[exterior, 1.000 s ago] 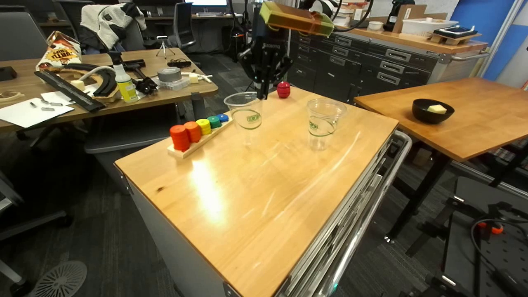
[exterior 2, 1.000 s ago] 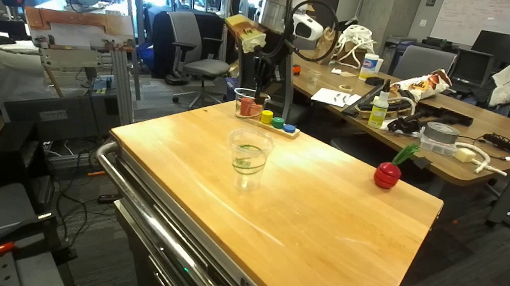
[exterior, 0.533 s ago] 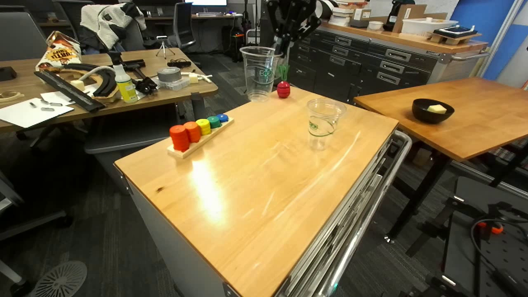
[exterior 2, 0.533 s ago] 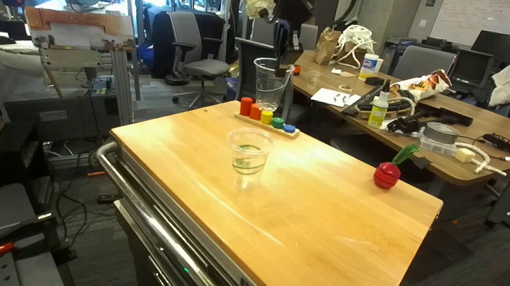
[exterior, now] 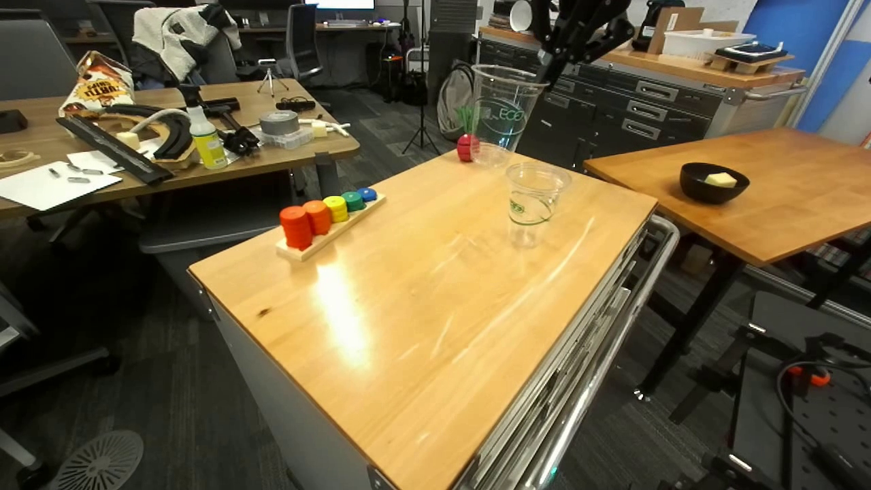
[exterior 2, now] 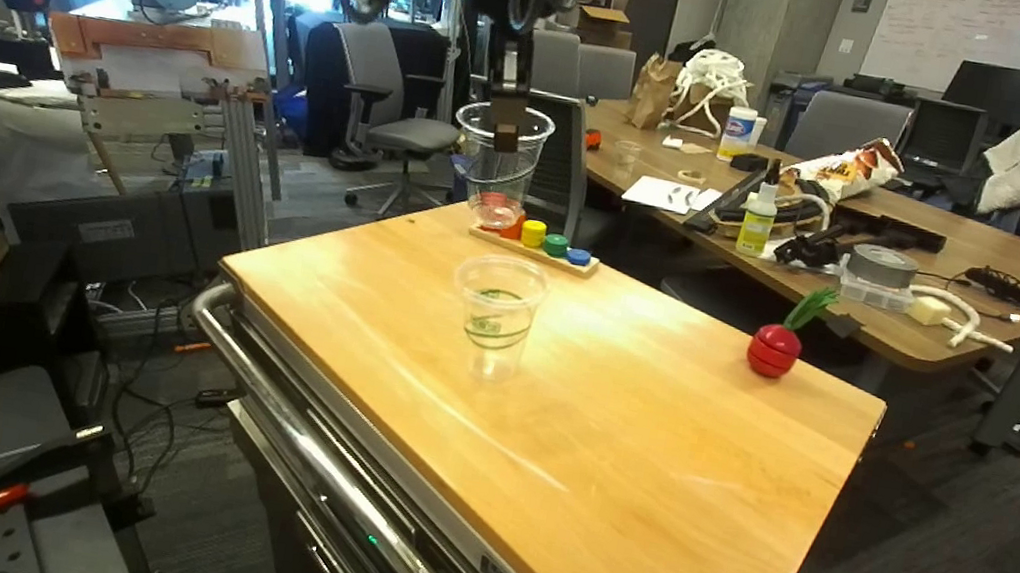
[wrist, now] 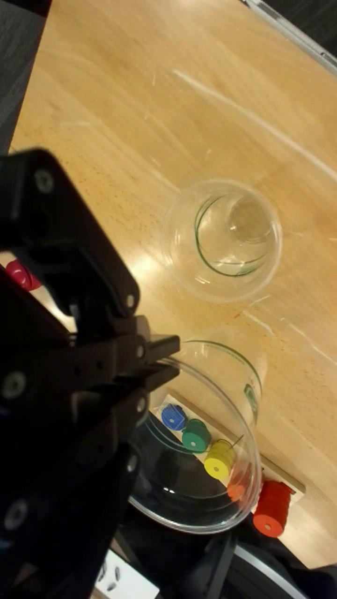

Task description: Stack the cups

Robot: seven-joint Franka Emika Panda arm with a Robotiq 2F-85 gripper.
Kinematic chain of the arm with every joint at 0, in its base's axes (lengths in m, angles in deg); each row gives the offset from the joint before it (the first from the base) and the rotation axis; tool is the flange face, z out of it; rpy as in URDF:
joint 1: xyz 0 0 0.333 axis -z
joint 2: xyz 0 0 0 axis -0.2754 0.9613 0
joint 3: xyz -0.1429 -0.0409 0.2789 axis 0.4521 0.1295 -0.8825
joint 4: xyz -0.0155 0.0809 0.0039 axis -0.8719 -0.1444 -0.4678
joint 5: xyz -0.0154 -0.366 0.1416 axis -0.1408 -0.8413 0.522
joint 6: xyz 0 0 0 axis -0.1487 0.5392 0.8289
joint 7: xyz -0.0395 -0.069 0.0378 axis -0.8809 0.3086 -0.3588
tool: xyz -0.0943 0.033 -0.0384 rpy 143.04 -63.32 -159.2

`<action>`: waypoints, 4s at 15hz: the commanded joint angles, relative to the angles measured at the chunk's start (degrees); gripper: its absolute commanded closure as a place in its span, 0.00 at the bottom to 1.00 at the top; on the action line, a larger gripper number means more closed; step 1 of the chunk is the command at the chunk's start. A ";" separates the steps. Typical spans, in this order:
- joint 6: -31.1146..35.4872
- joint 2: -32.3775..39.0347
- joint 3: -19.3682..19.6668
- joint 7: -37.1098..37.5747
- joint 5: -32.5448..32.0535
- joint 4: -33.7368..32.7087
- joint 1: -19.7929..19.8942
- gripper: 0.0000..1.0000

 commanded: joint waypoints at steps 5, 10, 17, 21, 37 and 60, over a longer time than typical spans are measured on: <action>9.74 -18.85 -5.87 13.70 -1.35 20.04 3.56 0.98; 11.54 -20.20 -7.44 18.91 -1.57 21.81 6.04 0.98; 10.95 -15.73 -7.74 24.69 -9.90 14.93 13.94 0.98; 7.55 -12.01 -6.46 22.18 -9.63 10.85 11.46 0.98; -6.67 1.37 -2.35 16.64 -8.45 -0.18 5.99 0.98; -18.31 2.10 -3.12 -2.21 -10.19 -8.79 0.65 0.00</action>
